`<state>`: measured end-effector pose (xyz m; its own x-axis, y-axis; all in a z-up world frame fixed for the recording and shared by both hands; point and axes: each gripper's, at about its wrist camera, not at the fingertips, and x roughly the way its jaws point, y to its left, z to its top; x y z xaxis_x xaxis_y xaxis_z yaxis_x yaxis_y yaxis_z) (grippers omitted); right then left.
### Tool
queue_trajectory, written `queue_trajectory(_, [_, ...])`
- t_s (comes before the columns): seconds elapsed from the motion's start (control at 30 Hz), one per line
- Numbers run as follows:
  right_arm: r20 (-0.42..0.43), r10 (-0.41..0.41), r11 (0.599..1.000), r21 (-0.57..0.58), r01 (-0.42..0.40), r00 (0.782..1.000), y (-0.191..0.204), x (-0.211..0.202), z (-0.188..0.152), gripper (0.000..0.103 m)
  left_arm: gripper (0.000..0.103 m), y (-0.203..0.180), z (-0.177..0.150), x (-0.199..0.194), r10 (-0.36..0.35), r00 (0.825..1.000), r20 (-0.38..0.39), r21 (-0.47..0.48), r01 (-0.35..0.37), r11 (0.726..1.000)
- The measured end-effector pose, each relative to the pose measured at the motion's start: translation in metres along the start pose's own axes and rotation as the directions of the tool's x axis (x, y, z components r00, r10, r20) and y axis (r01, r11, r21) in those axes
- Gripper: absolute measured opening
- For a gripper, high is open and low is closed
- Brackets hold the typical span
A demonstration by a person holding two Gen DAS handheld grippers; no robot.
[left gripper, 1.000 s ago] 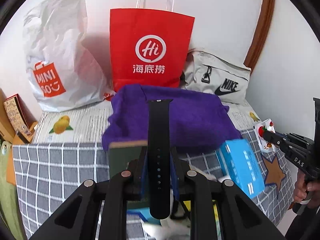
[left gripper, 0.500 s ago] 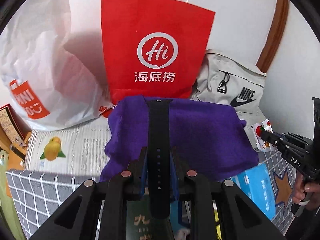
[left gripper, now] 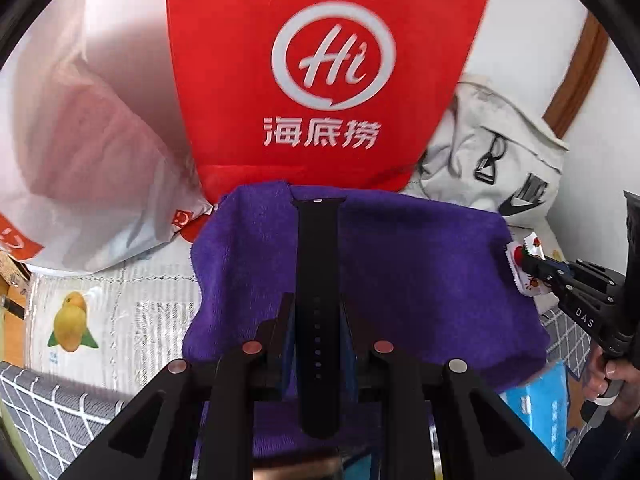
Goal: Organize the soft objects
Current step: 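Carry the strap with the left gripper while the right carries the sachet onto the purple towel, then open both grippers to drop the strap and sachet on the purple towel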
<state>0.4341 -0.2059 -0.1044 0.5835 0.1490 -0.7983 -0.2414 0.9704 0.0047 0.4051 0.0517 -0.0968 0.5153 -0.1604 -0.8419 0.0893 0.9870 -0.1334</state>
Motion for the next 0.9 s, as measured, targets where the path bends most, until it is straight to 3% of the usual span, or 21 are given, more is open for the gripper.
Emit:
queue_trajectory(0.47, [-0.094, -0.007, 1.0, -0.006, 0.007, 0.996, -0.008, 0.041, 0.008, 0.007, 0.02, 0.003, 0.015, 0.057, 0.055, 0.99, -0.126, -0.036, -0.06, 0.998])
queue_trajectory(0.73, [-0.106, 0.006, 1.0, -0.029, -0.009, 0.994, 0.001, 0.048, 0.006, 0.011, 0.02, 0.008, 0.021, 0.07, 0.099, 0.983, -0.154, -0.062, -0.109, 0.992])
queue_trajectory(0.77, [-0.101, 0.008, 0.999, -0.03, -0.011, 0.995, 0.0, 0.046, 0.006, 0.018, 0.02, 0.008, 0.022, 0.071, 0.093, 0.983, -0.156, -0.064, -0.104, 0.992])
queue_trajectory(0.8, [-0.1, 0.011, 0.999, -0.031, -0.014, 0.995, 0.0, 0.046, 0.006, 0.031, 0.023, 0.008, 0.022, 0.071, 0.086, 0.984, -0.156, -0.066, -0.097, 0.993])
queue_trajectory(0.9, [-0.084, 0.011, 0.999, -0.036, -0.014, 0.996, 0.002, 0.041, 0.006, 0.052, 0.051, 0.005, 0.021, 0.071, 0.085, 0.983, -0.16, -0.066, -0.097, 0.993])
